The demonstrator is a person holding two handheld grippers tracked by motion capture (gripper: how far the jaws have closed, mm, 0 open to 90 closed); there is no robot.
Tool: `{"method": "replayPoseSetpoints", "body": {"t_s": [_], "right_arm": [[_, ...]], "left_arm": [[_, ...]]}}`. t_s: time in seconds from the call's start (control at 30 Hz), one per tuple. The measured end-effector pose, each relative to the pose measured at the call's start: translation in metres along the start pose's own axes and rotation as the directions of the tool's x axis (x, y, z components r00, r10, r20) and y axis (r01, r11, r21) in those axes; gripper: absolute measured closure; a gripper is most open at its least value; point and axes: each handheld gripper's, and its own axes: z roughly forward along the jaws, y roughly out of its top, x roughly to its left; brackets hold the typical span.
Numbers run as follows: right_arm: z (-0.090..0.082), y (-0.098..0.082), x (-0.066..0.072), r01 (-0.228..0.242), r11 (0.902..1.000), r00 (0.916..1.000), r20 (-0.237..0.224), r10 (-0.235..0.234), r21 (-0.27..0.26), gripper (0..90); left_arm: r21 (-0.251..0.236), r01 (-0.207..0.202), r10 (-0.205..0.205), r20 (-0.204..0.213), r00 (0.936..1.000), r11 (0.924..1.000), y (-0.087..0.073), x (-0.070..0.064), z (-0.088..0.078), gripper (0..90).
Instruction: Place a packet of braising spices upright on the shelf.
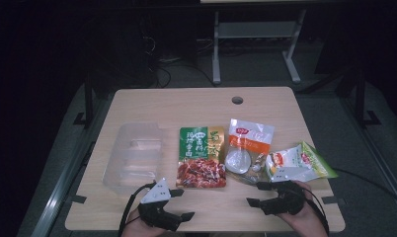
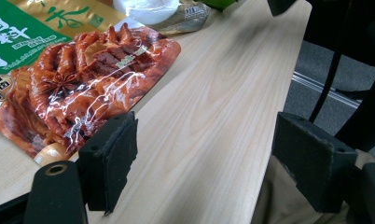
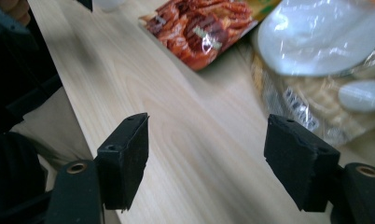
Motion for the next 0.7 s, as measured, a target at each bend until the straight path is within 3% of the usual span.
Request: {"method": "replayPoseSetpoints", "body": {"t_s": [0.1,0.2,0.3,0.47,0.7], "right_arm": [[0.000,0.009,-0.002,-0.021,0.9997,0.9998,-0.003,0.021,0.016,31.4],[0.001,0.031,-0.006,0.004,0.9999,0.9999,0.014,-0.004,0.014,30.9],[0.003,0.042,-0.008,0.008,0.9998,1.0000,0.005,-0.008,0.018,29.0],[0.017,0.081,-0.015,0.018,0.9987,0.9998,-0.005,-0.018,0.048,28.9],[0.036,0.112,-0.018,0.028,0.9948,0.9995,0.014,-0.029,0.098,29.3]], "left_arm": [[-0.004,0.008,-0.008,0.003,1.0000,1.0000,0.000,0.000,0.000,22.0],[-0.004,0.005,-0.005,0.002,1.0000,1.0000,0.001,0.000,0.000,22.0],[-0.002,0.000,0.000,-0.002,1.0000,1.0000,0.001,0.001,0.000,22.1],[-0.012,-0.001,0.001,-0.009,1.0000,0.9999,0.001,0.001,-0.002,22.0],[-0.022,0.013,-0.014,-0.017,0.9998,0.9997,0.002,0.003,-0.004,22.1]]}}
